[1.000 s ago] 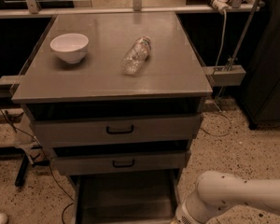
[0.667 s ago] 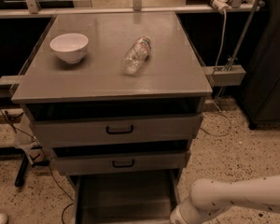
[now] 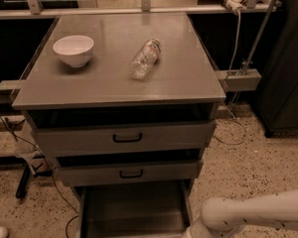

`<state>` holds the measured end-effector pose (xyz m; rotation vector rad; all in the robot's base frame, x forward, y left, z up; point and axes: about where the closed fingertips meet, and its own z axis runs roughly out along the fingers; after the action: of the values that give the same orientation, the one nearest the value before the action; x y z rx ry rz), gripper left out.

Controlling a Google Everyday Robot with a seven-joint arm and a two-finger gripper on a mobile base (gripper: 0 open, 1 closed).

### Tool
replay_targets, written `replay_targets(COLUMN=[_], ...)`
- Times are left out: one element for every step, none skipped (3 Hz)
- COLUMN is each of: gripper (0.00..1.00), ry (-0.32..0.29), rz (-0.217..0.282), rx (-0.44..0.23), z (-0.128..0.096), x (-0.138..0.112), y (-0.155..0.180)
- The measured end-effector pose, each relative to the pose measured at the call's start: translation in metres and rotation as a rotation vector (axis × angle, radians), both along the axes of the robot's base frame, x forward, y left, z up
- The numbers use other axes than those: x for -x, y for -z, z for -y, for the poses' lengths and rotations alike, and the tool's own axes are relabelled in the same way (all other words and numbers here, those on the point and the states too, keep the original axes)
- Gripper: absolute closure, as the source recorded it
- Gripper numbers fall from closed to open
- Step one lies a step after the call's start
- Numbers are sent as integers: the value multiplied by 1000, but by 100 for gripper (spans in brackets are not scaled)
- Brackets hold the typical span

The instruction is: Close bottom drawer

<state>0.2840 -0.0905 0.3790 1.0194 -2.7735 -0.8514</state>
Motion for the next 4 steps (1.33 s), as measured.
replay_targets(gripper=[100,100,100,100], ry=[-1,71,143,145], rz=[-49,-80,-83,-86], rx=[-31,-57,-55,-58], z=[-14,-20,-22,-22], x=[3,-11,-37,-37], y=[28,79,119,120])
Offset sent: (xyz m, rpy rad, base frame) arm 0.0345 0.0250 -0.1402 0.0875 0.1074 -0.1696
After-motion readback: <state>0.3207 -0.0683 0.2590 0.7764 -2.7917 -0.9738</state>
